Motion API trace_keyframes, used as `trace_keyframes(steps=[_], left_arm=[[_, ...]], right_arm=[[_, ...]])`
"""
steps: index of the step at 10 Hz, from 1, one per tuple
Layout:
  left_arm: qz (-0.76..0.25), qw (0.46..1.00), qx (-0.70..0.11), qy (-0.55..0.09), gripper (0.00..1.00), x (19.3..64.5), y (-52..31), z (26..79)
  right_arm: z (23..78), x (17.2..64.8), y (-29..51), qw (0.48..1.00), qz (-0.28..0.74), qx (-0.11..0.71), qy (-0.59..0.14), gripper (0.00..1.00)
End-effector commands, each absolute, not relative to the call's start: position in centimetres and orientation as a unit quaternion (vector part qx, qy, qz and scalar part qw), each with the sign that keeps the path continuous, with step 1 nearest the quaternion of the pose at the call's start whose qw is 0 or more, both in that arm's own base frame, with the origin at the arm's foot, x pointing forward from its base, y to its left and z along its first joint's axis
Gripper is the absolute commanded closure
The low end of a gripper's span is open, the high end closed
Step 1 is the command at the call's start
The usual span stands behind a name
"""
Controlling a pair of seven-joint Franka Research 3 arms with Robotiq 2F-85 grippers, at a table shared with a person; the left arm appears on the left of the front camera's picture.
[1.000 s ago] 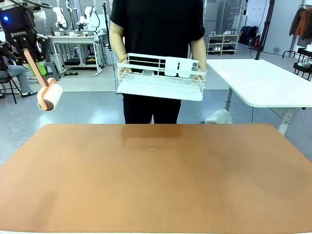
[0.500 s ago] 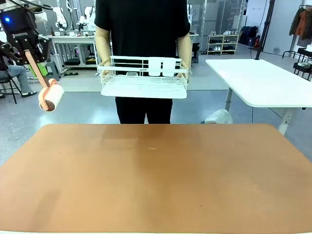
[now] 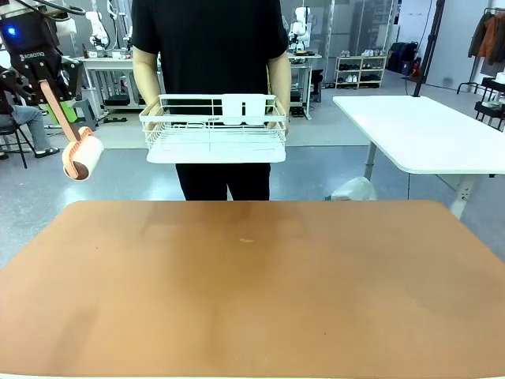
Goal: Clean the table.
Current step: Place the Lint Roller down when the Dish drying rack is positioned in the middle of the table.
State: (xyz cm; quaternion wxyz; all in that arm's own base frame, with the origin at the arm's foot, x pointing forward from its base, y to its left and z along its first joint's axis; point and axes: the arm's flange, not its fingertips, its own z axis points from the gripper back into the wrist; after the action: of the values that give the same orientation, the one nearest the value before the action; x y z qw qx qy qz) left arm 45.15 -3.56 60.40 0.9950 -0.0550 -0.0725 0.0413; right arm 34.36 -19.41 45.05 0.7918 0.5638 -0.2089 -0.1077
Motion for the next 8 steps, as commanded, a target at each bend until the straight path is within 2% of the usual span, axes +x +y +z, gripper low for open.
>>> trace_keyframes(steps=[1, 8], left_arm=[[0.04, 0.995, -0.055, -0.076, 0.79, 44.88, -3.44, 60.75], [0.04, 0.995, -0.055, -0.076, 0.79, 44.88, -3.44, 60.75]], right_arm=[[45.19, 33.96, -19.17, 0.787, -0.11, 0.569, -0.21, 0.0], [45.19, 33.96, -19.17, 0.787, -0.11, 0.569, -0.21, 0.0]])
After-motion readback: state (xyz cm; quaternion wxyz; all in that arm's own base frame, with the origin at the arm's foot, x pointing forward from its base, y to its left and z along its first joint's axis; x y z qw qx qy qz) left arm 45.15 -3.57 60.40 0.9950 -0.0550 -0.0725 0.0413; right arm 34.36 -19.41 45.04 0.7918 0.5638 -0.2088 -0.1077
